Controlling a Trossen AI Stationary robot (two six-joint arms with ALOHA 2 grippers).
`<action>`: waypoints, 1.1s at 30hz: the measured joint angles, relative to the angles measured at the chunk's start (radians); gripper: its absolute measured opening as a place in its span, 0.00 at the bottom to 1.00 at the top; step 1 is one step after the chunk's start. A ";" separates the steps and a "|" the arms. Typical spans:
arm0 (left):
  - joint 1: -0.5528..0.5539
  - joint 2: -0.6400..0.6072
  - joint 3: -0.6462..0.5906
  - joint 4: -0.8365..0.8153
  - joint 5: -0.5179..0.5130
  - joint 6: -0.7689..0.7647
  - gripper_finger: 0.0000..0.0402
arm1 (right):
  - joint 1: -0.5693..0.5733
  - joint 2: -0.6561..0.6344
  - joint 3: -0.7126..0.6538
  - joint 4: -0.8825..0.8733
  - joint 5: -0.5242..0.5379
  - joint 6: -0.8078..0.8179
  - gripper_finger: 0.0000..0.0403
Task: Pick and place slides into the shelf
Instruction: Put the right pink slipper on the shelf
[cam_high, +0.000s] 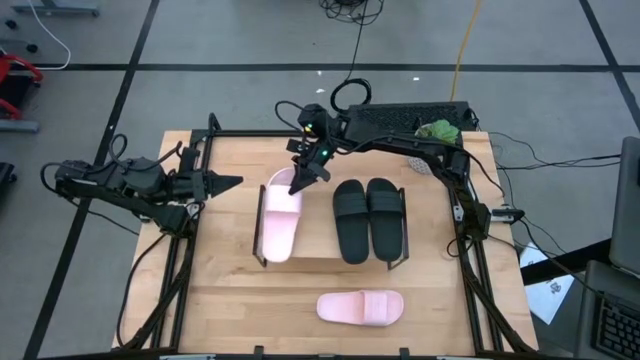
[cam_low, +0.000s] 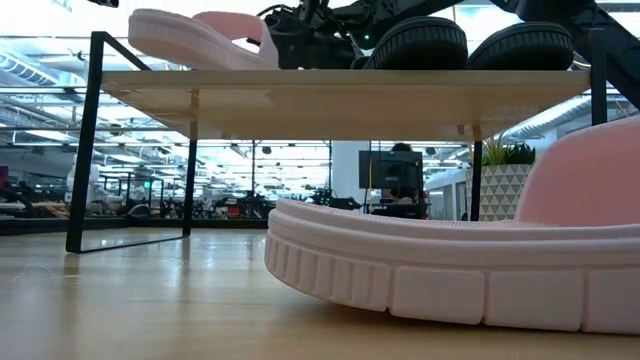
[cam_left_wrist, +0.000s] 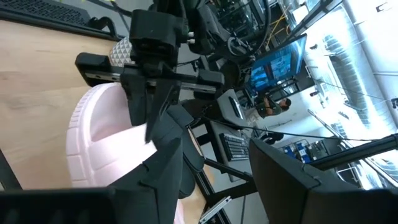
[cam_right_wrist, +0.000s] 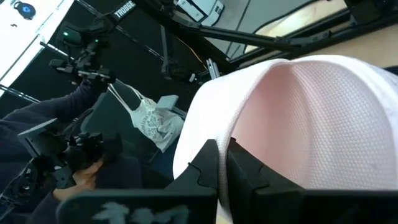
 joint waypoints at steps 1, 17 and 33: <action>0.000 0.000 0.000 0.003 0.000 -0.001 0.45 | 0.000 0.000 0.000 0.000 0.001 -0.002 0.00; 0.000 0.000 0.000 0.044 -0.003 0.022 0.45 | 0.002 0.045 0.000 0.062 -0.008 0.017 0.00; 0.000 0.000 0.000 0.044 -0.003 0.030 0.45 | -0.012 0.079 0.000 0.067 -0.025 -0.004 0.00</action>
